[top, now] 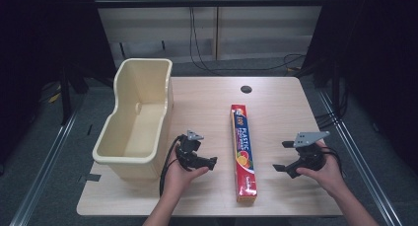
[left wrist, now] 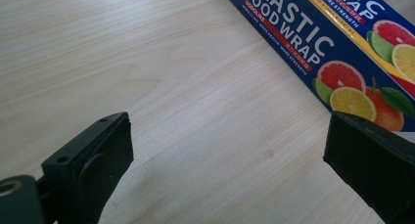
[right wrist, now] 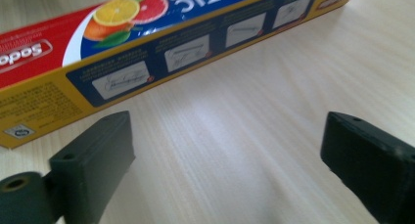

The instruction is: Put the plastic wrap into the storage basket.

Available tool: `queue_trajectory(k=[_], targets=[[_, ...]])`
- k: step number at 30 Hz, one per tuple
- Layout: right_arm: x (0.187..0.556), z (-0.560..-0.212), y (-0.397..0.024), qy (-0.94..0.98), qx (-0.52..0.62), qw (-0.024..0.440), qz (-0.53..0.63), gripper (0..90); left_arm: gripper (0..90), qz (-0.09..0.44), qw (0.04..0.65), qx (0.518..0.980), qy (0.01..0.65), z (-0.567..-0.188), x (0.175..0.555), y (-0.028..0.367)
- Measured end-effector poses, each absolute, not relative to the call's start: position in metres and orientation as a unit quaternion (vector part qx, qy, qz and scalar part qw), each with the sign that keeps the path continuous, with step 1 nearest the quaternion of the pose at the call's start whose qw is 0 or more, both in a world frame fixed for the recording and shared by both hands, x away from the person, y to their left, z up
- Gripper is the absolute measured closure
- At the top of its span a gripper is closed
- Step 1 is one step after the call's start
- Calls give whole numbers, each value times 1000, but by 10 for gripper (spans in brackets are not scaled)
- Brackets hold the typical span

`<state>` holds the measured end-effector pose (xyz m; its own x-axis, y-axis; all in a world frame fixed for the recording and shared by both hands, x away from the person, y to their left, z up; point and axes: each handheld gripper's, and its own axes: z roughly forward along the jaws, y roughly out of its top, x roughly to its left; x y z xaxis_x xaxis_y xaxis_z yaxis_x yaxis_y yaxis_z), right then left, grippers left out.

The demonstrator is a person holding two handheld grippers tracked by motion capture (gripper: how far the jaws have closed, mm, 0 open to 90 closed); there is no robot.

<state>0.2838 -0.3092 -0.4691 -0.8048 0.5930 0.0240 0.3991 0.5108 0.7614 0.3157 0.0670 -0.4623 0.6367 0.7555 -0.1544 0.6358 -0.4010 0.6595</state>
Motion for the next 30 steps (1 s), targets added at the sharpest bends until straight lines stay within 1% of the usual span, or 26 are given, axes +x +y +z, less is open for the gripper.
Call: queue_trajectory(k=[1,3,4,5,11,17,18,30], targets=[[283,-466,-312,856,299,133,401,44,39,85,352,832,420,-461,317,66],[282,-465,-313,850,309,137,403,37,39,74,345,836,420,-459,320,64],[282,-465,-314,846,317,135,406,54,38,70,344,837,421,-458,321,62],[283,-465,-316,848,319,142,399,53,38,66,339,837,423,-456,324,57],[283,-466,-319,849,325,146,390,55,33,48,333,841,424,-451,332,45],[283,-468,-320,848,332,147,387,50,30,43,331,843,422,-444,338,31],[283,-469,-321,849,331,144,386,51,30,34,331,844,421,-443,339,29],[284,-470,-324,839,351,161,383,51,20,0,318,848,424,-436,353,1]])
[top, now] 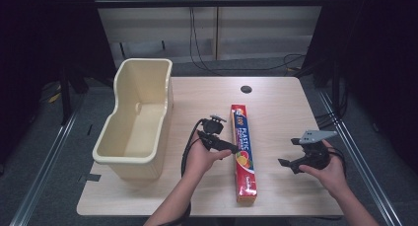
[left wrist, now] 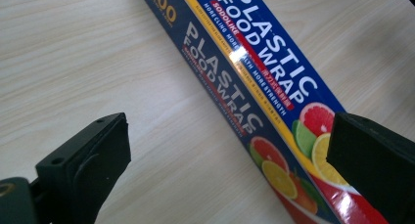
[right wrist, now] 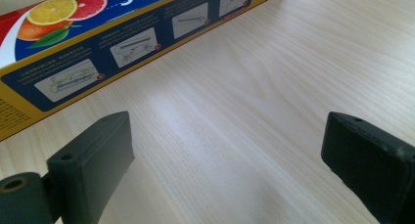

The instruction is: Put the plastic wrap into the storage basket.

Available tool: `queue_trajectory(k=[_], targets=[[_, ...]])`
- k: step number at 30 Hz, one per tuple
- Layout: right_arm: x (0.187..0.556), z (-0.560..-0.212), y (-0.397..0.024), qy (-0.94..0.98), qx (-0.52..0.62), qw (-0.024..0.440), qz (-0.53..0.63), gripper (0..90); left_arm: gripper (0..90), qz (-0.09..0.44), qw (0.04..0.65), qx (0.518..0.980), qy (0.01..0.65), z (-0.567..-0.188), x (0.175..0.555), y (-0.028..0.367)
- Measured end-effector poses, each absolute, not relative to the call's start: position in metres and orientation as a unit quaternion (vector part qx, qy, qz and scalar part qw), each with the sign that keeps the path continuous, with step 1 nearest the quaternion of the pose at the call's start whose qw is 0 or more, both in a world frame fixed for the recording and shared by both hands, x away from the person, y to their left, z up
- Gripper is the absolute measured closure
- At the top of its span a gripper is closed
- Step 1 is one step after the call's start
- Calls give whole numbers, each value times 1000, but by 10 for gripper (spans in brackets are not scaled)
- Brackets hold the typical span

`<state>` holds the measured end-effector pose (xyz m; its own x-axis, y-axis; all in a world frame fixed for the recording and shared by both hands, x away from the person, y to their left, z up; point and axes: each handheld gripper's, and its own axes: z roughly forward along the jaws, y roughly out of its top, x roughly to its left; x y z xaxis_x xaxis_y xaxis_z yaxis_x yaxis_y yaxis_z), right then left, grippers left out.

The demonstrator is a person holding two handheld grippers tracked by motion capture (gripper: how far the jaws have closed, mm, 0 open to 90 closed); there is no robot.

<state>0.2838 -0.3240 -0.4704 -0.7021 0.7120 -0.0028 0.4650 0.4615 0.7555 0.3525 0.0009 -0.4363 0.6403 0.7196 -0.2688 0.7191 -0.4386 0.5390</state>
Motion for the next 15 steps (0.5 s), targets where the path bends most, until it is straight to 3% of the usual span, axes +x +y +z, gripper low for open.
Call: queue_trajectory(k=[15], targets=[[286,-473,-325,838,354,159,384,52,5,-22,307,850,427,-436,359,-28]])
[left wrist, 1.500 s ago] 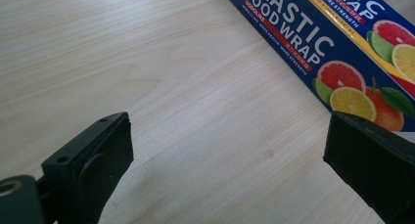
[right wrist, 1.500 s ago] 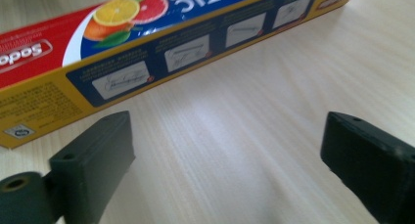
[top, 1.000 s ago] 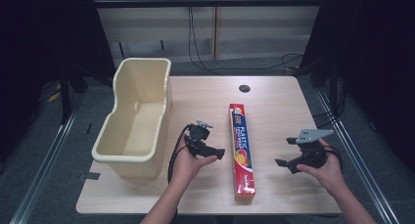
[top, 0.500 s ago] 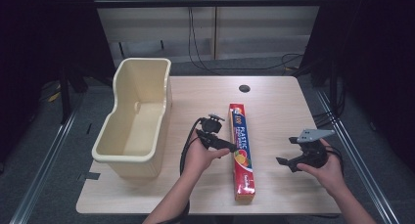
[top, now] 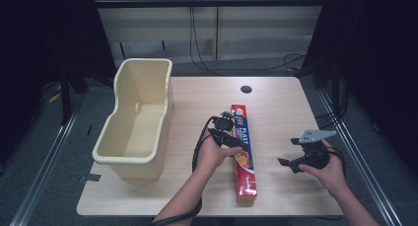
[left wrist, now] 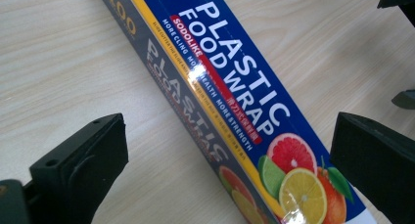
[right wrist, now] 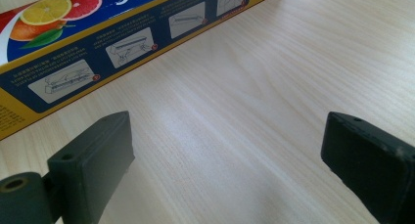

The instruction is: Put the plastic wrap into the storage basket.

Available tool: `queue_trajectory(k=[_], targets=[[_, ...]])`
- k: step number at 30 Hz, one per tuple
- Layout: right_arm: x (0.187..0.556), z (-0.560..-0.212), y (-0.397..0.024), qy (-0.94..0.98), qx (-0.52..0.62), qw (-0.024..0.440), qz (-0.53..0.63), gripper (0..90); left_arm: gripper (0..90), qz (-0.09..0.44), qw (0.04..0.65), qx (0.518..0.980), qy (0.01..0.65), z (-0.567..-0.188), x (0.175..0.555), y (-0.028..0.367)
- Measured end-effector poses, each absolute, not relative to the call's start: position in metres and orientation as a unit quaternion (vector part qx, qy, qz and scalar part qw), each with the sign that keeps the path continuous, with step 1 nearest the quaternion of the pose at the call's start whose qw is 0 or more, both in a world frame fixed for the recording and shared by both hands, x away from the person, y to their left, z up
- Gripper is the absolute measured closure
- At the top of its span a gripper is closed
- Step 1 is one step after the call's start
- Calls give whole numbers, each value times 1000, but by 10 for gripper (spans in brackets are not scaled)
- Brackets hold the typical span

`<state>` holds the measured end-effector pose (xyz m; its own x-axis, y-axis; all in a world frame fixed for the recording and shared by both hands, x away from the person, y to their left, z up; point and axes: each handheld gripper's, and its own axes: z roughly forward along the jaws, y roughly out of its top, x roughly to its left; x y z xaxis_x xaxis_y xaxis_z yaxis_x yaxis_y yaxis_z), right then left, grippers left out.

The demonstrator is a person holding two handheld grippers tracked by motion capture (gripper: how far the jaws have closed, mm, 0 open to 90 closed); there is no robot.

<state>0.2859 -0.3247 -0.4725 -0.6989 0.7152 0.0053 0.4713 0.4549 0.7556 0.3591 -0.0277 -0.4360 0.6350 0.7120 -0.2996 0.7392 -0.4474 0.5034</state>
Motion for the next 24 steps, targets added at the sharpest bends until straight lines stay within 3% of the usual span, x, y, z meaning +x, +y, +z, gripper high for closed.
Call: queue_trajectory(k=[24], targets=[[286,-471,-324,832,356,158,394,50,29,-16,252,862,440,-464,364,-66]])
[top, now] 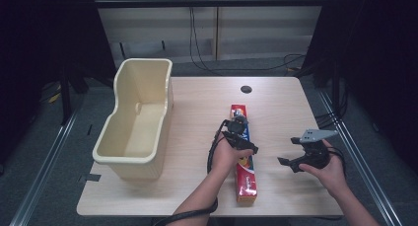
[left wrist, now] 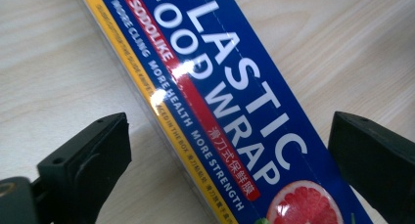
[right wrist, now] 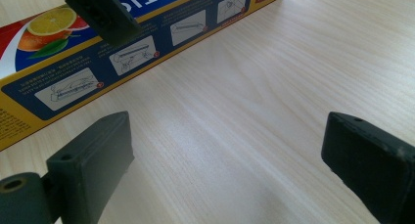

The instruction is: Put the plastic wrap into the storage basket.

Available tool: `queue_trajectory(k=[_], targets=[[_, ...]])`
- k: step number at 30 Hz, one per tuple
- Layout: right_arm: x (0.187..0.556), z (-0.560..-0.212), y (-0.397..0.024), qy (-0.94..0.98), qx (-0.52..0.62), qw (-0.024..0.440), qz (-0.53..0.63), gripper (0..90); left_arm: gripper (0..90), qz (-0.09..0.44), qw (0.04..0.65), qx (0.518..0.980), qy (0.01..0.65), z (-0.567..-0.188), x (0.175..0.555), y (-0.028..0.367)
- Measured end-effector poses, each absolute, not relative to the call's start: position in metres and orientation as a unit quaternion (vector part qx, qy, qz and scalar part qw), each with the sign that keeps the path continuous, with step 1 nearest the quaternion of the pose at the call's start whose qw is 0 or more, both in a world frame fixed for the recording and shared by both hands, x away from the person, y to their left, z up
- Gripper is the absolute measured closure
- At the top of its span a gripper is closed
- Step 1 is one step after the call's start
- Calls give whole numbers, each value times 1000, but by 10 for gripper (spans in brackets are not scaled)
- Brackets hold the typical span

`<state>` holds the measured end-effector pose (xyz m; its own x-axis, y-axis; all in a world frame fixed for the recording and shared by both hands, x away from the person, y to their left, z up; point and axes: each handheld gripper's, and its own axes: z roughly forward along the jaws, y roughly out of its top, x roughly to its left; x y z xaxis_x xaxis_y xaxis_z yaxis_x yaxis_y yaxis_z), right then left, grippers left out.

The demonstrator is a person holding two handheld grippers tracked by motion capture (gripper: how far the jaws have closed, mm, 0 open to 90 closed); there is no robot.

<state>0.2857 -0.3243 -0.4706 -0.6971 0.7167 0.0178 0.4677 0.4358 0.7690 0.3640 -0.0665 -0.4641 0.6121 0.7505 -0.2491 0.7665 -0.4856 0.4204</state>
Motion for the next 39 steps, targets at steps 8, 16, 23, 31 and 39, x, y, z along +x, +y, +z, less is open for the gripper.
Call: queue_trajectory(k=[8,16,23,31,39], targets=[[286,-470,-325,833,353,158,395,52,127,-40,248,850,463,-466,363,-64],[285,-469,-325,829,357,158,400,52,202,-40,222,859,459,-461,366,-52],[286,-468,-325,828,357,160,402,52,253,-33,208,860,466,-459,367,-47],[286,-469,-325,829,355,159,402,52,344,-20,159,871,465,-449,368,-38],[287,-467,-323,828,354,161,404,52,311,-3,167,869,466,-456,370,-40]])
